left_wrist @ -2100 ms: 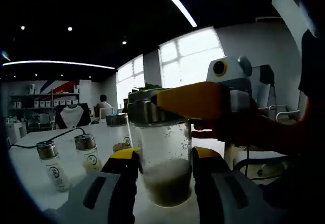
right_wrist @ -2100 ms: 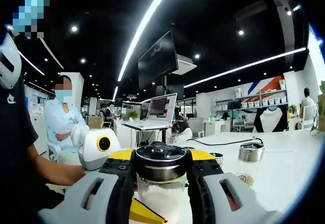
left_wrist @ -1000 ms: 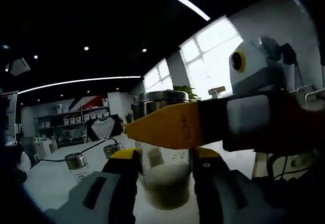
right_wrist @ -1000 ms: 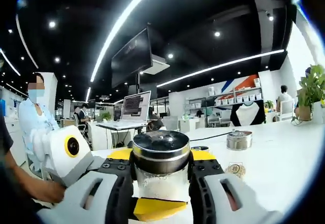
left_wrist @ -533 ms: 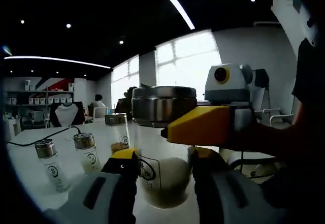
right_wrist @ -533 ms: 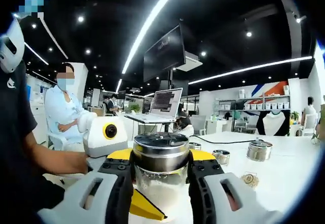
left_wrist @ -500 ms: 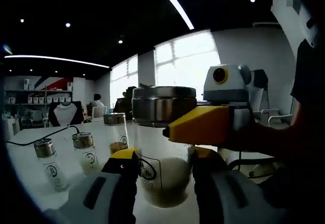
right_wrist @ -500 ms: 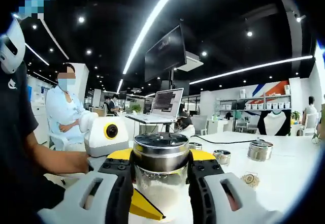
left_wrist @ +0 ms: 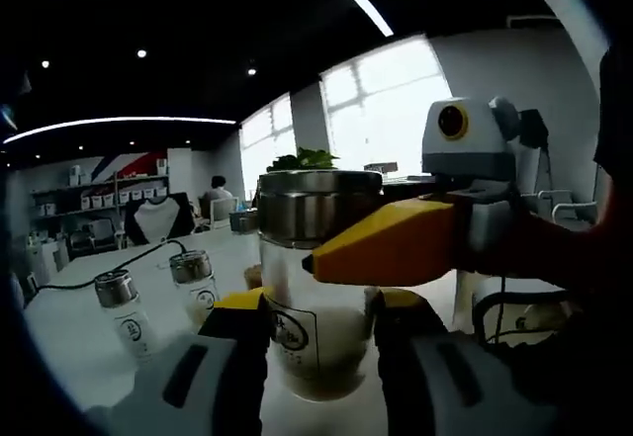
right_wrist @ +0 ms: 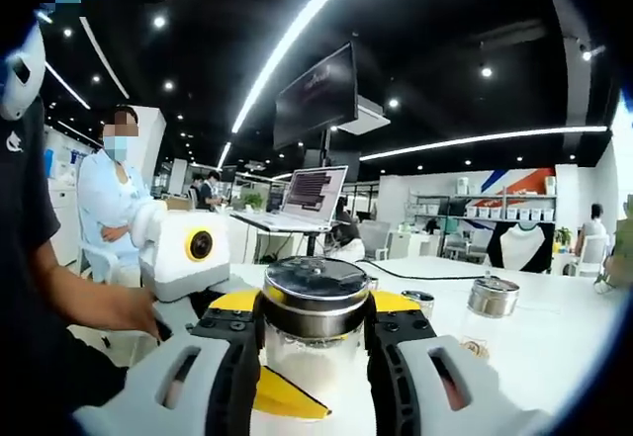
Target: Rotate the seasoning bottle until the label or dispensing opening points toward the visible target arrow and the bottle remains upright within the marked orientation range
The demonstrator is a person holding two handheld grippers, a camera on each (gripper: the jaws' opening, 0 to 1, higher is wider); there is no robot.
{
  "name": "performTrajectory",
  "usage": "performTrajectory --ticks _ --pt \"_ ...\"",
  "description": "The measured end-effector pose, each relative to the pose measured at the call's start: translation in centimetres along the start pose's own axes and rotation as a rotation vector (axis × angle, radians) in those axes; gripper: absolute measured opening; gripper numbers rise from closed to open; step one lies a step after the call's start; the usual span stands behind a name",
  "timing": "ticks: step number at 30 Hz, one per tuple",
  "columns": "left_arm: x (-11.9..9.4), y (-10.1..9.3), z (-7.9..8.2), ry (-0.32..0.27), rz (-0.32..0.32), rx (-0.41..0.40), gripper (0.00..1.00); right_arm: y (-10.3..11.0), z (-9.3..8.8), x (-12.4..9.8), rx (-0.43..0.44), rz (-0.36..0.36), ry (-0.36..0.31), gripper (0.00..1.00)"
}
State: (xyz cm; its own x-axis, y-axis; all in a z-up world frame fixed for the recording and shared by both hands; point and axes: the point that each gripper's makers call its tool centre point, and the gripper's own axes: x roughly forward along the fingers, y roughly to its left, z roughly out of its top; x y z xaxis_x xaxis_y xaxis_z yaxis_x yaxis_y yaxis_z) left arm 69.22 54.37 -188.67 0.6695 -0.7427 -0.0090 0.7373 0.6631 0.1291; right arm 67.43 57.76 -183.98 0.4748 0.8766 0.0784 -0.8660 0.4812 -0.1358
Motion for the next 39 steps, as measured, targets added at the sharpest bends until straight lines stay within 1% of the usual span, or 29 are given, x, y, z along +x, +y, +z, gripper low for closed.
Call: performTrajectory --ticks 1,2,3,5,9,11,16,22,24,28,29,30,35,37,39 --pt "0.0 0.2 0.0 0.006 0.016 -0.010 0.43 -0.2 0.0 0.1 0.014 -0.015 -0.006 0.38" --pt "0.1 0.5 -0.1 0.009 0.048 -0.010 0.43 -0.4 0.1 0.2 0.037 -0.039 -0.015 0.38" --pt "0.1 0.9 -0.1 0.012 0.078 0.005 0.43 -0.6 0.0 0.4 0.053 -0.061 -0.019 0.38" --pt "0.3 1.0 -0.3 0.015 0.110 0.027 0.43 -0.8 0.0 0.7 0.067 -0.100 -0.023 0.38" --pt "0.3 1.2 -0.1 -0.007 0.132 -0.016 0.43 -1.0 0.1 0.9 0.043 -0.154 -0.027 0.39" --pt "0.4 1.2 -0.1 -0.011 0.143 -0.019 0.43 -1.2 0.2 0.9 0.041 -0.183 -0.026 0.39" --pt "0.7 1.2 -0.1 -0.015 0.196 -0.026 0.43 -1.7 0.1 0.9 0.038 -0.256 -0.029 0.40" --pt "0.7 1.5 -0.2 -0.020 0.233 -0.027 0.44 -1.9 0.0 0.8 0.023 -0.293 -0.025 0.39" --pt "0.8 1.5 -0.3 -0.018 0.228 -0.029 0.44 -2.0 -0.1 0.8 0.020 -0.296 -0.023 0.39" --pt "0.8 1.4 -0.2 -0.026 0.203 -0.009 0.44 -1.8 0.0 0.6 0.001 -0.264 -0.012 0.38" --pt "0.8 1.3 0.0 -0.032 0.183 -0.009 0.44 -1.8 0.1 0.5 0.002 -0.253 -0.013 0.38" --pt "0.7 1.0 0.2 -0.041 0.148 -0.030 0.44 -1.8 0.2 0.4 0.011 -0.237 -0.018 0.38" --pt "0.6 0.9 0.3 -0.043 0.113 -0.016 0.44 -1.3 0.3 0.4 0.008 -0.197 -0.025 0.38" --pt "0.5 0.6 0.4 -0.048 0.078 -0.027 0.44 -1.2 0.4 0.3 0.017 -0.164 -0.032 0.38" --pt "0.4 0.2 0.6 -0.056 0.024 -0.044 0.44 -1.0 0.5 0.1 0.050 -0.120 -0.046 0.38"
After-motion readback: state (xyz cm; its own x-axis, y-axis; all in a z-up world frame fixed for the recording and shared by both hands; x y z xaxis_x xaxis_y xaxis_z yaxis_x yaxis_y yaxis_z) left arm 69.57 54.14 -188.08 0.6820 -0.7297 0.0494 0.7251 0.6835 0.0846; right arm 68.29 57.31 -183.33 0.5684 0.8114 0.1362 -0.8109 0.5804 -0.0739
